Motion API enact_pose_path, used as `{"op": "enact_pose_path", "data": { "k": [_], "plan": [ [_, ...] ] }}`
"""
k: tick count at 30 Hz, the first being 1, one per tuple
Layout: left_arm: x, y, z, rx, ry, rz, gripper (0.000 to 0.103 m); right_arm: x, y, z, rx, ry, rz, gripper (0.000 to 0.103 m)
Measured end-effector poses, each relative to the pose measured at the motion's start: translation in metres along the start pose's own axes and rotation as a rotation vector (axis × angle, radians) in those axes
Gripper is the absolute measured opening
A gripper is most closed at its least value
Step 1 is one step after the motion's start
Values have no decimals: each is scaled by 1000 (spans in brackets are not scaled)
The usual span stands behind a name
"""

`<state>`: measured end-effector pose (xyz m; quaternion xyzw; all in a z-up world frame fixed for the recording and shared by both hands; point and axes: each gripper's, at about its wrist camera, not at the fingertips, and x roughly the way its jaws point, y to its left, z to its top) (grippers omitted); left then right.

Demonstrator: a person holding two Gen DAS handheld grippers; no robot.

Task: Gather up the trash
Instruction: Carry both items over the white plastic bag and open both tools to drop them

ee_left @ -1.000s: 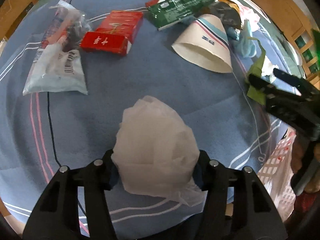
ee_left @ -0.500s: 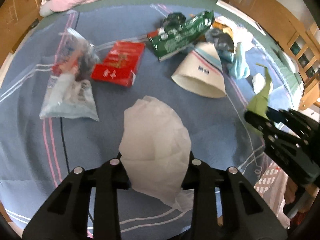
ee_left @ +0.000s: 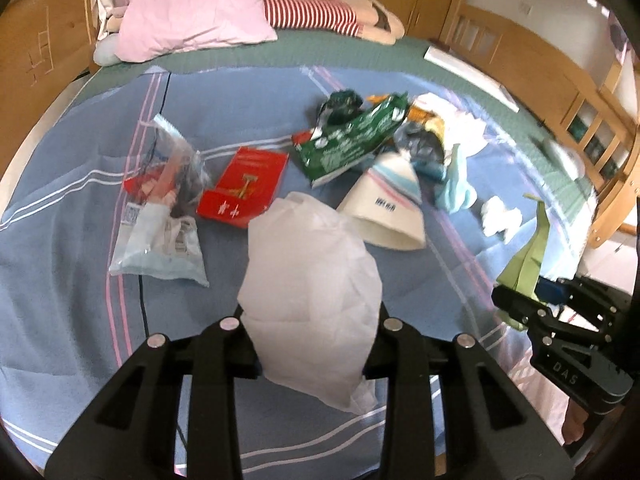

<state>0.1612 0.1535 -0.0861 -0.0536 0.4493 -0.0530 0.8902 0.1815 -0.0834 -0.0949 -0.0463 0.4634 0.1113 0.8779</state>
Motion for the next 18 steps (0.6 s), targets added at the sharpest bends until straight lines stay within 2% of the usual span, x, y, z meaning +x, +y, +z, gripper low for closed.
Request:
{"op": "enact_pose_path", "data": {
  "k": [2, 4, 8, 13, 18],
  "plan": [
    [-8, -2, 3, -26, -41, -52, 32, -22, -11, -1, 28, -77, 18, 33],
    [-14, -9, 5, -43, -84, -106, 32, -48, -24, -4, 30, -142, 0, 33],
    [-23, -33, 6, -49, -120, -248, 32, -86, -50, -19, 5, -159, -50, 33],
    [-20, -78, -6, 6, -78, -416, 32, -114, -88, -63, 35, -76, -112, 33],
    [-6, -124, -29, 52, 1, -508, 32, -97, -127, -112, 171, 116, -111, 36]
  ]
}}
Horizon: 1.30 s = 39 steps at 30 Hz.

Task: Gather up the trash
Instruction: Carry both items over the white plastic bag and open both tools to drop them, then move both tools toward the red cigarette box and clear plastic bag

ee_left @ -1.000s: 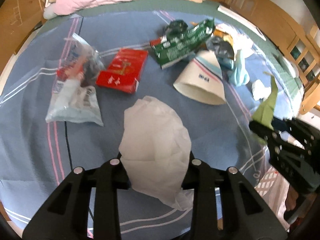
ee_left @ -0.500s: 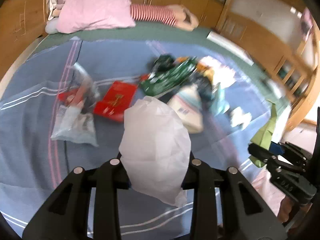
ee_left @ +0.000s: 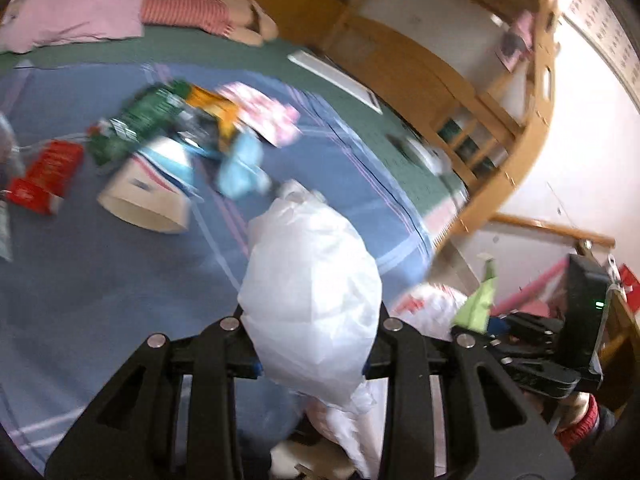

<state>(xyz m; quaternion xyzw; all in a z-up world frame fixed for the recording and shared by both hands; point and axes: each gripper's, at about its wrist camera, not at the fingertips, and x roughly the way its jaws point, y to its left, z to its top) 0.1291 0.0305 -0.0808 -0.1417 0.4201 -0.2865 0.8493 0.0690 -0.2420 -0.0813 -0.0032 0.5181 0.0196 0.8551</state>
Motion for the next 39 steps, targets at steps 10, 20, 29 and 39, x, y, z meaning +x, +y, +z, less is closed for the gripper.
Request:
{"op": "enact_pose_path", "data": {
  "k": [10, 20, 29, 39],
  "plan": [
    [38, -68, -29, 163, 103, -235, 33, -43, -60, -22, 343, -230, -73, 77],
    [66, -105, -56, 322, 217, -232, 88, -62, -50, 18, 422, -403, -58, 83],
    [-45, 81, 31, -258, -188, 439, 90, -24, 44, 62, 294, -328, 135, 86],
    [-78, 191, 62, -341, -92, 914, 95, 37, 182, 108, 133, -139, 190, 86]
  ]
}}
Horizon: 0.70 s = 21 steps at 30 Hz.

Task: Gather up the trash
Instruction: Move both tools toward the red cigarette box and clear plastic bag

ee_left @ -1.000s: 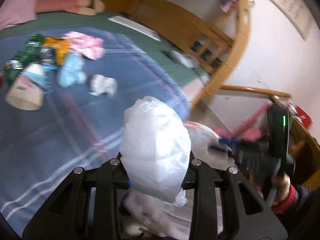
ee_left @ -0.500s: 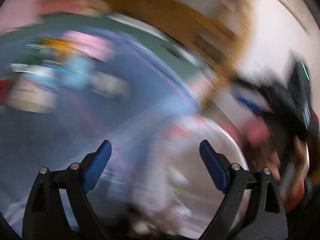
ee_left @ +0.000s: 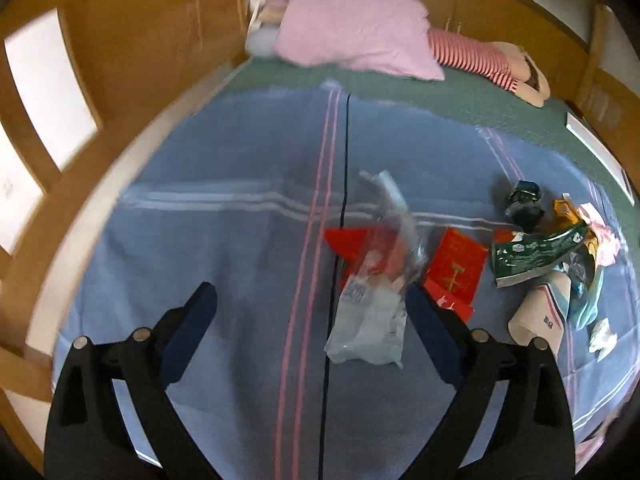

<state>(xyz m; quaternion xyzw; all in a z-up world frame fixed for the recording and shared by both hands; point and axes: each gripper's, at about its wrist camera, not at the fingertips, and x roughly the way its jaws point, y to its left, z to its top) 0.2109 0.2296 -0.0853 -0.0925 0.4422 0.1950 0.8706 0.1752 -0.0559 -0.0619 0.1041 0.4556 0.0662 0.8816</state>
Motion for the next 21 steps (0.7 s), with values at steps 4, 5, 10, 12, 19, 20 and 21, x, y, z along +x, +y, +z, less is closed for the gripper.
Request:
{"op": "enact_pose_path", "data": {
  "k": [4, 5, 10, 12, 19, 20, 21],
  "plan": [
    [-8, 17, -1, -24, -19, 2, 96, 30, 37, 3, 65, -12, 9, 86],
    [-11, 26, -4, -37, -24, 4, 97, 40, 49, 3, 89, 1, 17, 86],
    [-1, 56, -2, -92, 28, 14, 97, 64, 95, 10, -7, -83, -135, 86],
    [0, 64, 0, -117, 37, 10, 97, 70, 103, 12, -49, -140, -227, 86],
    [4, 88, -3, -204, 80, -3, 98, 117, 115, 45, -82, -68, -316, 86],
    [4, 90, -4, -209, 84, -2, 98, 120, 117, 51, -69, -62, -323, 86],
    [4, 92, -4, -212, 83, -2, 98, 124, 120, 55, -61, -52, -322, 86]
  ]
}}
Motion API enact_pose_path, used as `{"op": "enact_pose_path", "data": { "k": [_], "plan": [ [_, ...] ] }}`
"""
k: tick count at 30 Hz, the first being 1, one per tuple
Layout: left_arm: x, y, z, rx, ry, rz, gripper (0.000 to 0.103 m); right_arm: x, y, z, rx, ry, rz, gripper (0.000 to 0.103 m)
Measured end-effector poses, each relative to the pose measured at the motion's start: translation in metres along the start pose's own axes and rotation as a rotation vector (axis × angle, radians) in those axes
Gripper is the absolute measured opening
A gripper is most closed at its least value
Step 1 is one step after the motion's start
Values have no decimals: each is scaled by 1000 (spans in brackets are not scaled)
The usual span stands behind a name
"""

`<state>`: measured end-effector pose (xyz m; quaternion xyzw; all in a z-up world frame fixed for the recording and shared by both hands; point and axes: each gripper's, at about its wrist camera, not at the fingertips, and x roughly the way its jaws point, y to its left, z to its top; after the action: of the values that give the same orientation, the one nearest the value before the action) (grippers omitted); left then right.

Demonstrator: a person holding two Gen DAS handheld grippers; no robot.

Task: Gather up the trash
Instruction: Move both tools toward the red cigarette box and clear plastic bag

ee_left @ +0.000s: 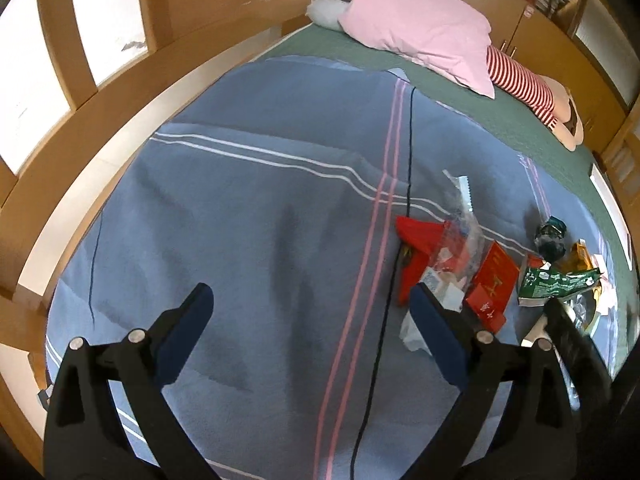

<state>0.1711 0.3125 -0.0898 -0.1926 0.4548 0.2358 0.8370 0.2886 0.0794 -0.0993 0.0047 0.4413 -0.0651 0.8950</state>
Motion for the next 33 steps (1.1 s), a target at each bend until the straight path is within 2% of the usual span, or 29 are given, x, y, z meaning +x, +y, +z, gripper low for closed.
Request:
{"op": "enact_pose_path", "data": {
  "k": [4, 7, 9, 10, 12, 14, 15, 17, 26, 30, 33],
  "plan": [
    [-3, 2, -2, 12, -15, 16, 98, 8, 22, 7, -36, 25, -30, 86],
    [-2, 3, -3, 26, -11, 24, 98, 24, 36, -1, -87, 57, -51, 86],
    [-2, 4, -4, 25, -8, 22, 98, 41, 42, -13, -114, 124, -39, 85],
    [-3, 5, -4, 24, -8, 20, 98, 48, 42, -18, -110, 157, 1, 77],
    [-3, 6, -6, 28, -6, 20, 98, 47, 39, -18, -90, 154, 58, 64],
    [-3, 6, -6, 33, -4, 25, 98, 46, 41, -16, -123, 143, 77, 41],
    [-3, 7, -6, 33, -4, 28, 98, 46, 40, -17, -133, 147, 99, 36],
    [-2, 8, -6, 26, -3, 31, 98, 44, 38, -20, -123, 163, 159, 18],
    [-1, 10, -6, 39, 9, 6, 98, 24, 43, -38, -171, 200, 191, 18],
    [0, 26, 2, -8, -1, 7, 98, 16, 41, -49, -182, 244, 229, 18],
    [4, 31, 0, -35, 19, 15, 98, 12, 38, -53, -165, 279, 274, 18]
  ]
}}
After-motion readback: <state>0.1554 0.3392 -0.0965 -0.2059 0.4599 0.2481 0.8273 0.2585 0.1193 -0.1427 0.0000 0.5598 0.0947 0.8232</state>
